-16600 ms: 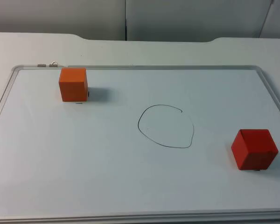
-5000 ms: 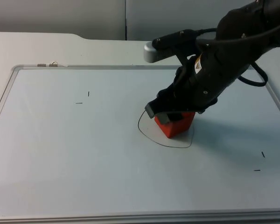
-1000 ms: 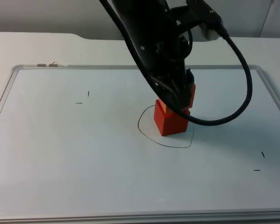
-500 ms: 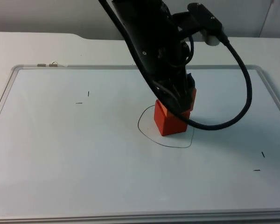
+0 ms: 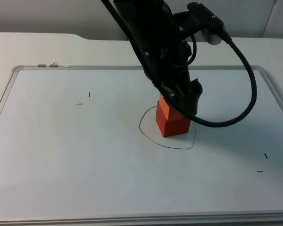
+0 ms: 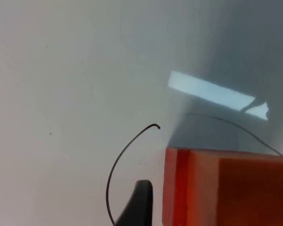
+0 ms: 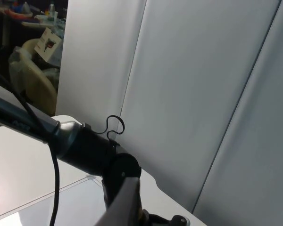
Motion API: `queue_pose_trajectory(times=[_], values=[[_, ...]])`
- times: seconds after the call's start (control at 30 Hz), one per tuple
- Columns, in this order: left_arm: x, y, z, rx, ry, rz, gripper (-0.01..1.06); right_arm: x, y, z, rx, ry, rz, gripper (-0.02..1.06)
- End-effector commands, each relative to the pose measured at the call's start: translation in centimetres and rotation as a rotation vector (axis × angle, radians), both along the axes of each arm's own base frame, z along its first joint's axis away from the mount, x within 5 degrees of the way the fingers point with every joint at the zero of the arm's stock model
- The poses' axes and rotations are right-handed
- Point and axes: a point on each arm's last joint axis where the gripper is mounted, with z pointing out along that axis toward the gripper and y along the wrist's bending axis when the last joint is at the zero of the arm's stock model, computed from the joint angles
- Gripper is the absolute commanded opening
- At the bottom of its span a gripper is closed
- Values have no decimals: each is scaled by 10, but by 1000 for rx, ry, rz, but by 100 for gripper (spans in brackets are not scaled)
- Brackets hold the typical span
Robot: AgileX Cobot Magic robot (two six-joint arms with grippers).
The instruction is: Pick up one cube with the left hand and another cube with the right hand. First place the cube in the right hand at the target position, then stack the cube in the left hand on top.
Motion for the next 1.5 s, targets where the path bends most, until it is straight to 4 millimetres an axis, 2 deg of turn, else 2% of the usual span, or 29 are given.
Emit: queue_pose_trajectory(times=[0.0, 0.07, 0.2, 0.23, 0.37, 0.4, 0.57, 0.6, 0.73, 0.77, 0.87, 0.9, 1.0, 1.03, 1.1, 1.17, 1.2, 1.23, 1.33, 1.37, 1.47], values=[[-1, -4, 4, -13, -3, 3, 83, 0, 0, -1, 1, -5, 2, 90], [-1, -4, 7, -18, -9, 3, 83, 0, 0, -1, 1, -5, 2, 90], [-4, -3, 35, -38, -17, 1, 83, 0, 0, -1, 1, -5, 2, 90], [-4, -3, 35, -38, -17, 1, 83, 0, 0, -1, 1, -5, 2, 90], [-16, 3, 95, -68, 0, 0, 83, 0, 0, -1, 2, -6, 2, 90], [-16, 3, 95, -68, 0, 0, 83, 0, 0, -1, 2, -6, 2, 90], [-42, 20, 164, -111, 14, 40, 83, 0, 0, 0, 5, -9, 3, 90], [-42, 20, 164, -111, 14, 40, 83, 0, 0, 0, 5, -9, 3, 90], [-74, 43, 228, -192, -66, 51, 83, 0, 0, 0, 5, -9, 3, 90], [-74, 43, 228, -192, -66, 51, 83, 0, 0, 0, 5, -9, 3, 90], [-101, 64, 265, -251, -127, 65, 83, -1, 0, 0, 7, -7, 4, 90], [-101, 64, 265, -251, -127, 65, 83, -1, 0, 0, 7, -7, 4, 90], [-138, 92, 297, -300, -197, 62, 83, -1, 0, -1, 12, 4, 10, 90], [-138, 92, 297, -300, -197, 62, 83, -1, 0, -1, 12, 4, 10, 90], [-159, 109, 307, -310, -229, 67, 82, -1, 1, -1, 18, 16, 15, 90], [-176, 124, 304, -295, -234, 79, 81, -2, 1, -1, 27, 26, 23, 90], [-176, 124, 304, -295, -234, 79, 81, -2, 1, -1, 27, 26, 23, 90], [-186, 133, 304, -287, -242, 91, 81, -2, 2, -2, 28, 29, 24, 90], [-215, 160, 284, -255, -252, 132, 81, -1, 2, -5, 15, 44, 23, 90], [-215, 160, 284, -255, -252, 132, 81, -1, 2, -5, 15, 44, 23, 90], [-240, 183, 260, -249, -253, 192, 81, 3, 7, -16, 5, 45, 28, 90]])
